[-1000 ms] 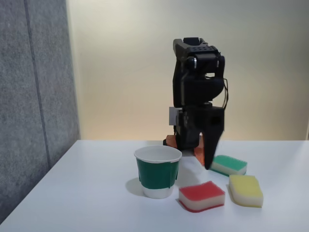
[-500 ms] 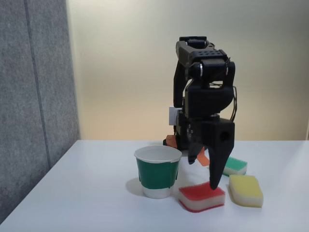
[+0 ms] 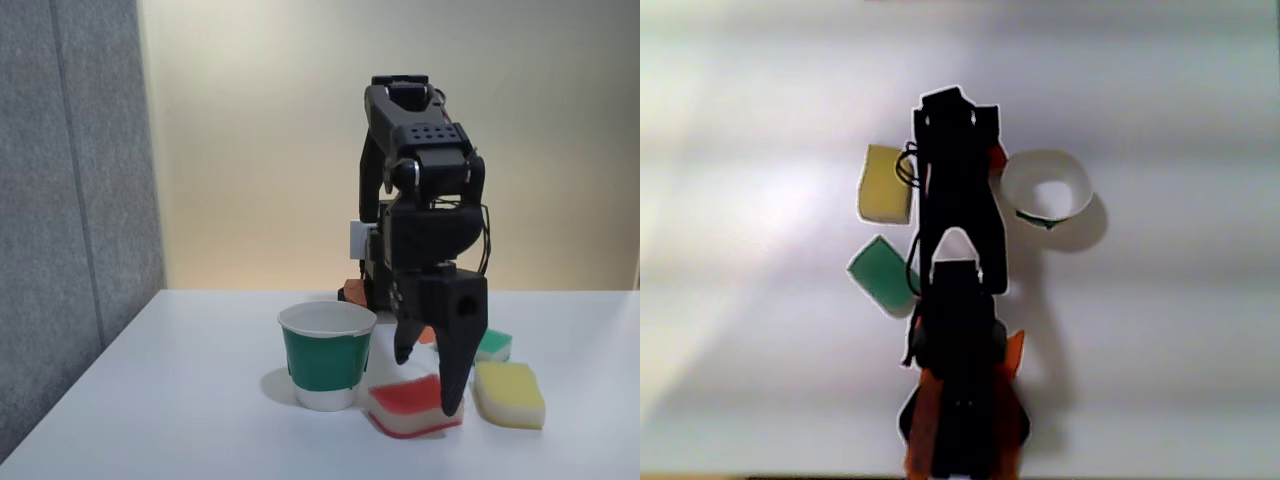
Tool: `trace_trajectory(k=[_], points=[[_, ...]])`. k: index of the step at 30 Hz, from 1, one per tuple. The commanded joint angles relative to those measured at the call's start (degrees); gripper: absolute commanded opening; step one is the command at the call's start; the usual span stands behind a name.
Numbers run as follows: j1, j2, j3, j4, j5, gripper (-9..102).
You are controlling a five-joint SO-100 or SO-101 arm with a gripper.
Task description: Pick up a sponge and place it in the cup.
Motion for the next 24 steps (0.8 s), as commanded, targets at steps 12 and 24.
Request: trace_trajectory(k=[12,24], points=[[-0.7,1.1,6.1,-8.2,-1.6,38],[-1.9,4.4,11.9,-12.0,1.0,0]])
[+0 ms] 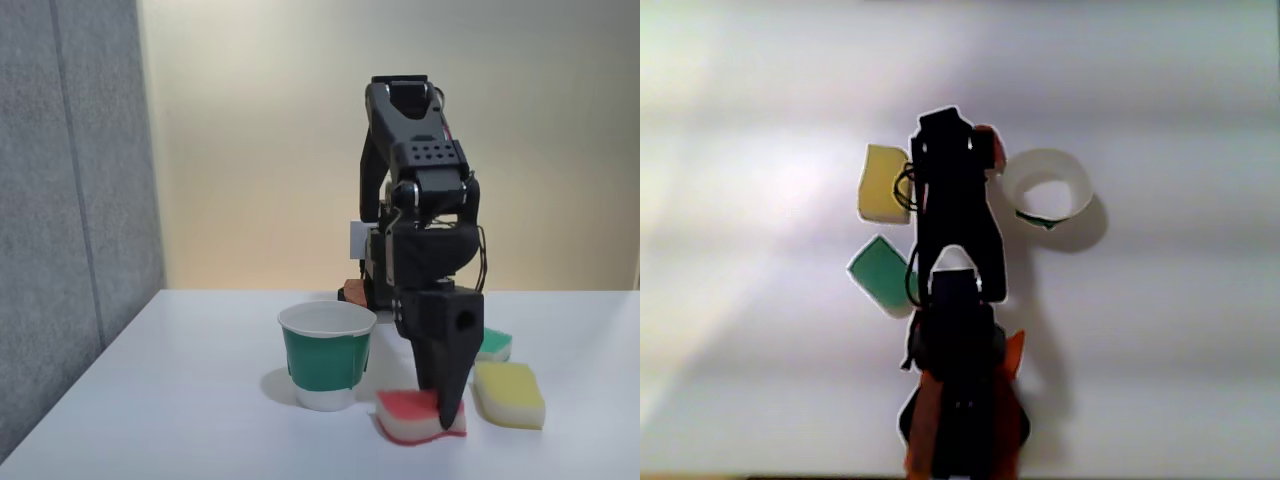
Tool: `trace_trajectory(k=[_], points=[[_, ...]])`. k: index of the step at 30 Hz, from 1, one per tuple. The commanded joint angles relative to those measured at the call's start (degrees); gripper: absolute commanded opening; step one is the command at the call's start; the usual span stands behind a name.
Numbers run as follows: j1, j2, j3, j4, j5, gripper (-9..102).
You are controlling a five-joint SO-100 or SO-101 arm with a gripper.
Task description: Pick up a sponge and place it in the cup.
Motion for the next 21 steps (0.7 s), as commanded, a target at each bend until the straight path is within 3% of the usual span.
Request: trace_trajectory(k=[1,6,16,21], points=[[-0.6,2.4,0.2,0.9,-0.6,0],[-0.8,4.9,-4.0,9.1,-2.4,0],[-0.7,5.7,-30.0,38.5,-3.6,0],[0.9,5.8,-38.8,46.1,-4.2,0]])
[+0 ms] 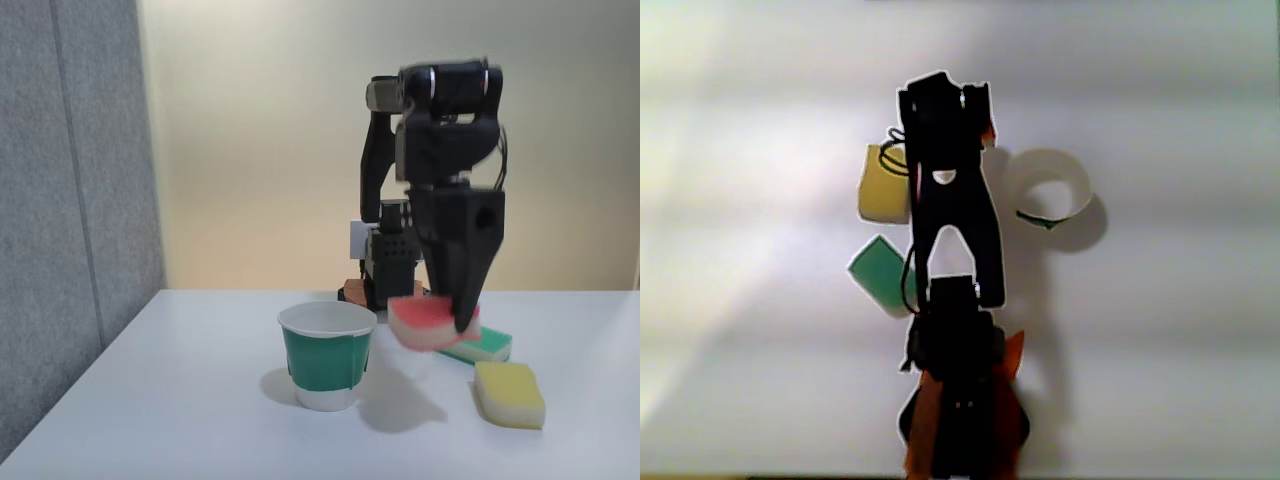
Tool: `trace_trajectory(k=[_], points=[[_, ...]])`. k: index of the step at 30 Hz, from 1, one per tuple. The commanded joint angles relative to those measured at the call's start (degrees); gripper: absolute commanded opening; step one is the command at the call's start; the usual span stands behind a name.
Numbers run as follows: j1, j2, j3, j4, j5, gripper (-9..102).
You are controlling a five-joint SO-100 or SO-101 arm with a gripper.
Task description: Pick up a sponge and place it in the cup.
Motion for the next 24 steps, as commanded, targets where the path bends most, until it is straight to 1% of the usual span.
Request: trace_trajectory(k=[1,4,7,15,19,24], points=[[1.4,3.2,-6.8,5.4,-1.6,0],[4.0,3.5,-10.1,8.1,-3.9,0],[6.9,4.4,-10.5,8.4,-6.2,0],[13.3,7.2,-5.4,8.3,-10.0,0],[15.2,11.0,2.4,5.4,-10.1,0],[16.2,19.5,17.5,-2.9,-8.8,0]])
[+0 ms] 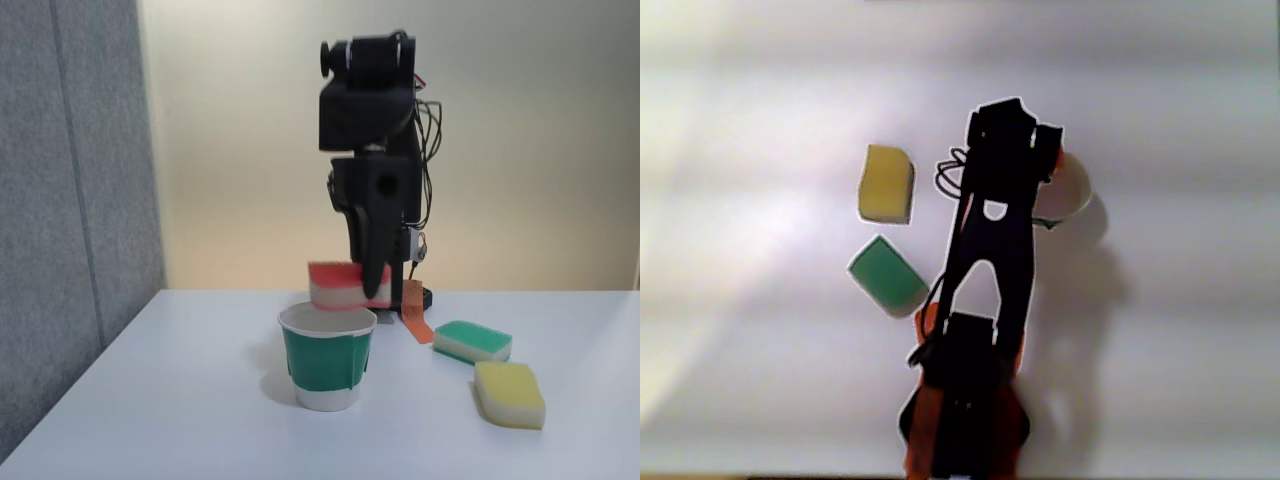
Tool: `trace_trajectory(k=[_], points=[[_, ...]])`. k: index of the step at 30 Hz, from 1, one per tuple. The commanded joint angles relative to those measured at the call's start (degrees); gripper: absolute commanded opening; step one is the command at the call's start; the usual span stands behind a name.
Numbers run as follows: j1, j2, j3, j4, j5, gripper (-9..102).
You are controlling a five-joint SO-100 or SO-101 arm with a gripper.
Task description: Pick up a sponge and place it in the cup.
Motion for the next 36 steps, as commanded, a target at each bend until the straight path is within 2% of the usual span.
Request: trace_trajectory(k=[1,6,12,13,15,16,20,23,25,26,28,30,31,36], points=[[1.2,6.9,7.1,-3.4,-0.3,0],[2.1,8.8,10.4,-5.9,-1.6,0],[3.9,3.4,2.8,-3.3,-5.5,4],[4.0,2.3,1.0,-2.5,-5.9,6],[4.4,0.3,-1.8,-2.0,-8.6,30],[4.5,-0.4,-2.9,-1.8,-9.3,34],[4.6,-1.7,-5.0,-1.0,-9.8,34],[4.5,-1.7,-5.3,-0.7,-10.1,43],[4.5,-1.6,-5.4,-0.5,-10.0,44],[4.5,-1.5,-5.4,-0.4,-9.9,43],[4.3,-1.1,-5.4,-0.1,-9.1,30],[4.0,-0.4,-5.4,0.5,-7.6,13],[3.8,0.4,-5.4,1.1,-6.4,1],[1.8,6.2,-4.4,0.9,-1.1,0]])
